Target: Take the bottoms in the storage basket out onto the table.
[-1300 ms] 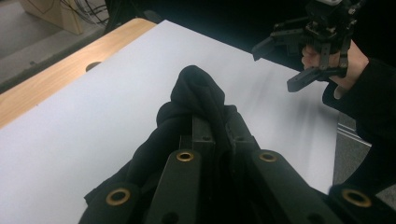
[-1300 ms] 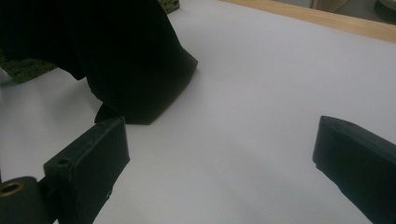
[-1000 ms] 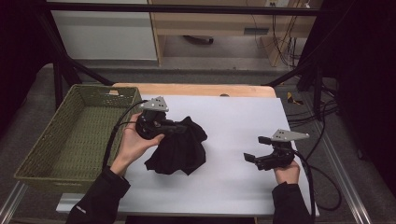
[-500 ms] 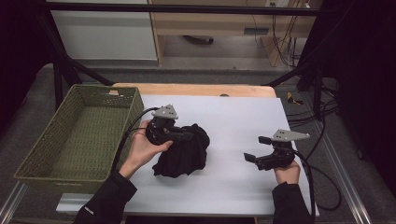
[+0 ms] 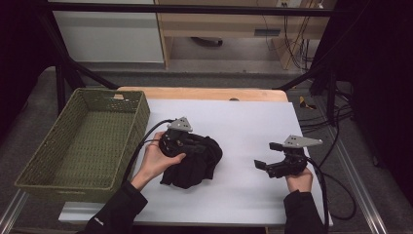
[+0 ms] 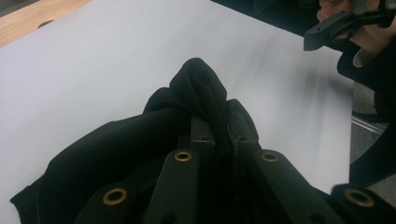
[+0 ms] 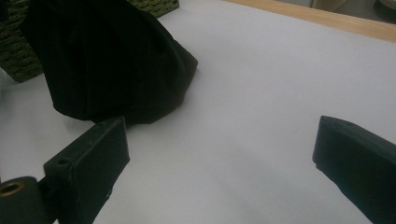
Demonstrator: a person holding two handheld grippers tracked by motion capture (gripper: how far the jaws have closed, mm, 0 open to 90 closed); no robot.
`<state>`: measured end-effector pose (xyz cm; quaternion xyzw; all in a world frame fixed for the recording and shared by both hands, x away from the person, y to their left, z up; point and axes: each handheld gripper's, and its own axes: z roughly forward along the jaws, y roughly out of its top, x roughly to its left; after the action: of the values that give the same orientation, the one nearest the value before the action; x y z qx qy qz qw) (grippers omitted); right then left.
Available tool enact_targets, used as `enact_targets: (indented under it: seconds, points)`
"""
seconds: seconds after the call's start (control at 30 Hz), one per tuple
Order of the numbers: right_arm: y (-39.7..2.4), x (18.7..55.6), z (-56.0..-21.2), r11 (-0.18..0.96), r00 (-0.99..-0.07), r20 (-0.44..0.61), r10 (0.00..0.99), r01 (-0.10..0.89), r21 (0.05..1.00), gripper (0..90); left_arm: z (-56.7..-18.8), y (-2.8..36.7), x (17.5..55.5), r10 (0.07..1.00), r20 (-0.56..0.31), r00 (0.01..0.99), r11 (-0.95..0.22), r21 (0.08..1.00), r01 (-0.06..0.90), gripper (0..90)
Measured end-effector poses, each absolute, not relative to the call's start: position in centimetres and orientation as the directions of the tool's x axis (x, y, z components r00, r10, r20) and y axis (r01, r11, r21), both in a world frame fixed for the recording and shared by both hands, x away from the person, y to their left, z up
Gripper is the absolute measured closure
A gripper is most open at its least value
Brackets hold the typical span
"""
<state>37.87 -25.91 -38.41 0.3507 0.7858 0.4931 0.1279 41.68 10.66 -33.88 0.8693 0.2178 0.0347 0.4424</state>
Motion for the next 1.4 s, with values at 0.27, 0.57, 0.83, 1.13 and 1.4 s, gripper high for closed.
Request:
enact_targets:
  seconds: [0.27,0.57,0.83,1.13,1.4]
  points:
    - [-25.9,37.9,-38.4,0.267,-0.721,0.145,0.677,0.425,0.865,4.1,-35.0,10.3,41.7,0.402,-0.137,0.905,-0.526,0.775,0.351,77.0]
    - [-25.9,37.9,-38.4,0.264,-0.720,0.145,0.678,0.423,0.867,4.1,-34.7,10.8,41.5,0.409,-0.151,0.900,-0.475,0.807,0.351,45.5]
    - [-25.9,37.8,-38.4,0.262,-0.721,0.146,0.678,0.423,0.867,4.1,-34.0,11.6,40.8,0.441,-0.122,0.889,-0.472,0.811,0.345,18.6]
    - [-25.9,37.8,-38.3,0.261,-0.721,0.147,0.678,0.423,0.868,4.1,-33.3,12.6,40.0,0.491,-0.088,0.867,-0.487,0.798,0.357,7.0]
    - [-26.0,37.8,-38.3,0.257,-0.720,0.150,0.678,0.423,0.869,4.1,-32.8,14.3,39.4,0.510,-0.082,0.856,-0.476,0.802,0.360,3.8]
